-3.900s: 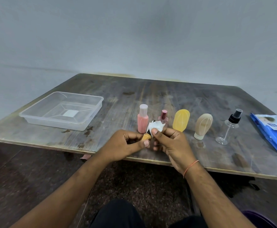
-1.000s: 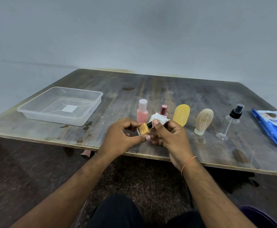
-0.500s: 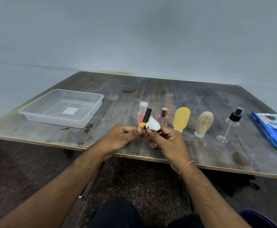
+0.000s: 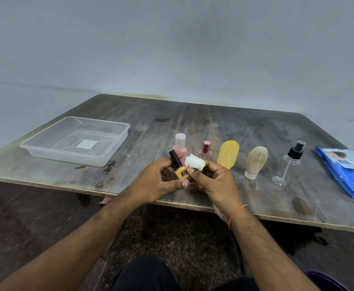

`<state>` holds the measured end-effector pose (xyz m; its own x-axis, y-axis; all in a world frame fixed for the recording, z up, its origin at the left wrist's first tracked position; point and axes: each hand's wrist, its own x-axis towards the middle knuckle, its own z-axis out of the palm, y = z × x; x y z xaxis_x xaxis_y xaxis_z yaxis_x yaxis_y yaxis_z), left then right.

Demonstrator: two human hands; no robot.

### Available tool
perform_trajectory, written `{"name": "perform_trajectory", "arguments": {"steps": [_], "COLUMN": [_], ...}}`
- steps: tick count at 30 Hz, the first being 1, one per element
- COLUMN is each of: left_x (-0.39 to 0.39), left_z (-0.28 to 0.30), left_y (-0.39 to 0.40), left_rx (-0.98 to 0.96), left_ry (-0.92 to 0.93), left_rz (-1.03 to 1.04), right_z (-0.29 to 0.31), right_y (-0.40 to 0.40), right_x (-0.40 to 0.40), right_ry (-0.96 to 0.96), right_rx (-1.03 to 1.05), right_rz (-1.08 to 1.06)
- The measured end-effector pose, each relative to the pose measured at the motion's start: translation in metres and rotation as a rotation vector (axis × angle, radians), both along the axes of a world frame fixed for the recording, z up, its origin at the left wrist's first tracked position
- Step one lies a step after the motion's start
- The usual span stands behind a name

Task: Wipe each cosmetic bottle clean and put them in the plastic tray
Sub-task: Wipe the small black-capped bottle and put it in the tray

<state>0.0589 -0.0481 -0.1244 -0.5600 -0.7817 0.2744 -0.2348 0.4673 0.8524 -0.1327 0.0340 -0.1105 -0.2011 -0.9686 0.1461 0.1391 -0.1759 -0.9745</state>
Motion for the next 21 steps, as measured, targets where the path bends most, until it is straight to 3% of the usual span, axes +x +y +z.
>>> {"name": "perform_trajectory", "arguments": {"steps": [7, 15, 21], "left_x": [-0.0037, 0.0011, 0.0003], "left_z": [0.0012, 0.003, 0.0038], "left_y": [-0.0013, -0.0088, -0.0064], "left_rx": [0.008, 0.139, 0.148], "left_ry": [-0.036, 0.274, 0.317], "left_rz": [-0.026, 0.017, 0.02], "right_z": [-0.0036, -0.0002, -0.0005], "right_y": [-0.0004, 0.0026, 0.0036], "right_x": [-0.0007, -0.0011, 0.0034], "right_ry": [0.158, 0.161, 0.253], "right_rx": [-0.002, 0.002, -0.008], "right_rz": [0.071, 0.121, 0.115]}}
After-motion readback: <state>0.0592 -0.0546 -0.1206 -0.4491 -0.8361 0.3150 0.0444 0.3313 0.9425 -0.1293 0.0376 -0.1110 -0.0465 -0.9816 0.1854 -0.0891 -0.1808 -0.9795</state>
